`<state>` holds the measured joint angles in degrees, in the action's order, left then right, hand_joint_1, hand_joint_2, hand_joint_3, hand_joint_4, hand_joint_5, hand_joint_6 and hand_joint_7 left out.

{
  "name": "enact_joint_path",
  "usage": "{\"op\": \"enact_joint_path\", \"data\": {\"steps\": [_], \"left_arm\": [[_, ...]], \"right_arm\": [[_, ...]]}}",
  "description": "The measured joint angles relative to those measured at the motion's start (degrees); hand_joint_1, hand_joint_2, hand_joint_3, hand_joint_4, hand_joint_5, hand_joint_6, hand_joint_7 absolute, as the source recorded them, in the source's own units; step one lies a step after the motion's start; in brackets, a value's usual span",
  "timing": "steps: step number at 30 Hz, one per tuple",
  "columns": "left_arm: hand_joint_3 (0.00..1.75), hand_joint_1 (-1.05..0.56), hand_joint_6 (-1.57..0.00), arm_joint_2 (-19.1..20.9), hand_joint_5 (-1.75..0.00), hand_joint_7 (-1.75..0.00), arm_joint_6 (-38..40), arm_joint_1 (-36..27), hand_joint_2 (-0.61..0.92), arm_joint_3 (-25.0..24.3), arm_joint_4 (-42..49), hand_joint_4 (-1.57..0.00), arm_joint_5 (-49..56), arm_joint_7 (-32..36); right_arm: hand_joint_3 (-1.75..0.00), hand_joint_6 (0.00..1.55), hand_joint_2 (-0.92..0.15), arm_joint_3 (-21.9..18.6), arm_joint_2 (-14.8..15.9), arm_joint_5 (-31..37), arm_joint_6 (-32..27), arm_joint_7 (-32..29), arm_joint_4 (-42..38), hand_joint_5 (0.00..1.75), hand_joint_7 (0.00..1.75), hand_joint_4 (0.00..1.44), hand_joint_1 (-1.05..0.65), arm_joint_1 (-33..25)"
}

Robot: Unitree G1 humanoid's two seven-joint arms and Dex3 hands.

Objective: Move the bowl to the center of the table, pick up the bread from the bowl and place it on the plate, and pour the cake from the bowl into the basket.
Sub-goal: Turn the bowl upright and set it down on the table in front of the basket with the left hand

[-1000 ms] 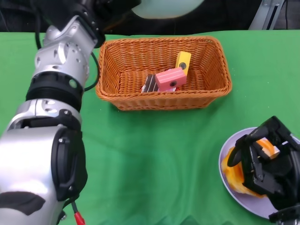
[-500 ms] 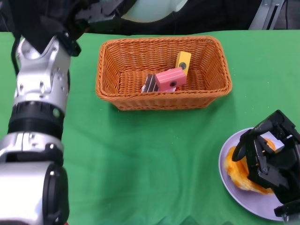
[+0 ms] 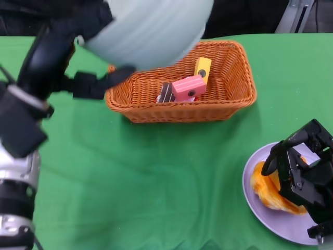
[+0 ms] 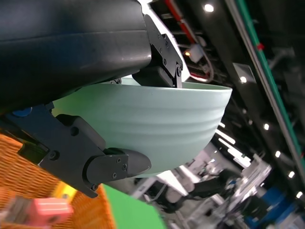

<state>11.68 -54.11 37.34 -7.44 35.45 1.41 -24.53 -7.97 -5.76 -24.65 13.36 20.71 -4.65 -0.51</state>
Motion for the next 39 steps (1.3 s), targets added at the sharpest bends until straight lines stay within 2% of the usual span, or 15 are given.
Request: {"op": "enact_joint_path", "data": {"steps": [4, 8, 11, 15, 17, 20, 24, 30, 36, 39], "left_arm": [[0.57, -0.09, -0.65, 1.3, -1.75, -1.44, -7.0, -1.9, 0.92, 0.1, 1.4, -0.68, 4.6, 4.4], [0.43, -0.14, -0.61, 2.6, -1.74, -1.39, -17.6, -2.1, 0.92, -2.9, 2.5, -0.66, 18.7, 13.6], [0.60, -0.17, -0.65, 2.8, -1.70, -1.35, -24.3, -2.1, 0.86, -6.3, 2.7, -0.70, 30.1, 22.1], [0.68, -0.16, -0.67, 2.9, -1.74, -1.33, -26.7, -3.9, 0.81, -8.5, 1.7, -0.68, 42.2, 33.2], [0.62, -0.15, -0.69, 3.0, -1.75, -1.26, -27.4, -5.4, 0.83, -8.4, 1.6, -0.69, 47.4, 38.5], [0.60, -0.12, -0.69, 3.7, -1.75, -1.25, -27.7, -7.1, 0.83, -7.5, 0.9, -0.69, 54.0, 46.9], [0.67, -0.09, -0.65, 6.5, -1.75, -1.32, -26.4, -8.5, 0.77, -3.5, -0.9, -0.66, 61.6, 59.7], [0.67, -0.10, -0.64, 12.9, -1.75, -1.32, -21.3, -11.3, 0.73, 7.4, -1.9, -0.64, 70.2, 76.7], [0.28, -0.15, -0.68, 19.2, -1.75, -1.23, -15.6, -13.5, 0.91, 19.4, -1.8, -0.61, 74.8, 88.4], [0.20, -0.15, -0.68, 22.0, -1.75, -1.24, -12.3, -13.9, 0.92, 25.2, -1.2, -0.58, 77.2, 94.3]], "right_arm": [[-1.18, 0.57, -0.50, 0.0, -0.2, 0.3, 0.0, -0.7, 0.6, 1.75, 1.59, 0.76, -0.23, -0.2], [-1.19, 0.57, -0.51, 0.0, -0.2, 0.2, -0.1, -0.3, 0.6, 1.75, 1.57, 0.76, -0.21, -0.2], [-1.19, 0.57, -0.52, 0.0, -0.2, 0.2, -0.1, -0.3, 0.6, 1.75, 1.57, 0.75, -0.21, -0.2], [-1.18, 0.56, -0.51, -0.1, -0.2, -0.2, -0.1, 0.1, 0.6, 1.75, 1.58, 0.75, -0.22, -0.2], [-1.18, 0.56, -0.51, -0.1, -0.2, -0.3, -0.3, 0.2, 0.7, 1.75, 1.59, 0.75, -0.22, -0.2], [-1.18, 0.56, -0.51, -0.1, -0.2, -0.3, -0.7, 0.3, 0.9, 1.75, 1.59, 0.75, -0.21, -0.2], [-1.18, 0.56, -0.50, -0.1, -0.2, -0.2, -0.7, 0.3, 1.0, 1.75, 1.60, 0.76, -0.23, -0.2], [-1.20, 0.56, -0.50, -0.2, -0.2, -0.3, -0.6, 0.6, 1.5, 1.75, 1.60, 0.77, -0.22, -0.4], [-1.20, 0.55, -0.50, -0.2, -0.1, -0.3, -0.7, 0.9, 1.5, 1.75, 1.59, 0.76, -0.23, -0.5], [-1.20, 0.55, -0.50, -0.2, -0.1, -0.3, -0.7, 0.9, 1.8, 1.75, 1.59, 0.75, -0.22, -0.8]]}}
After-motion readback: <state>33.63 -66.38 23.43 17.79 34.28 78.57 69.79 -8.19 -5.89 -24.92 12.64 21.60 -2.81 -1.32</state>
